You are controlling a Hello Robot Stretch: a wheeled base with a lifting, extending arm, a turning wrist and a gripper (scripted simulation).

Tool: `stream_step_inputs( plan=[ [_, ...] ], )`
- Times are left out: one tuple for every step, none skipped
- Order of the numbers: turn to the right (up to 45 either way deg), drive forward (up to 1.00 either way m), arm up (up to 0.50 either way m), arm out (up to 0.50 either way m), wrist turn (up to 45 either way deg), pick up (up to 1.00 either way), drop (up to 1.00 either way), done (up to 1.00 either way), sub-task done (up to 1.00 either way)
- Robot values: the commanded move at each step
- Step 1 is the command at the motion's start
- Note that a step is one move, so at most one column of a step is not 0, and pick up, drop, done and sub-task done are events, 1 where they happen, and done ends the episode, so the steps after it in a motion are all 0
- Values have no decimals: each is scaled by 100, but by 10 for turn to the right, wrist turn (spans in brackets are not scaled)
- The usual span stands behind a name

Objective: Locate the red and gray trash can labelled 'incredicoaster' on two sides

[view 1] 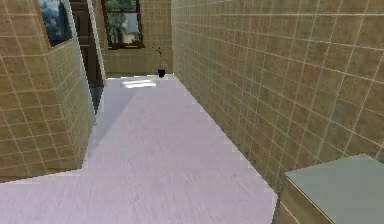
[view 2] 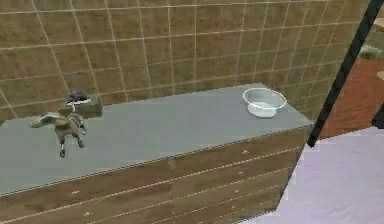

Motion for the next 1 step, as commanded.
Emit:
stream_step_inputs(
  plan=[
    [-150, 0, 0, 0, 0, 0, 0, 0, 0]
  ],
)
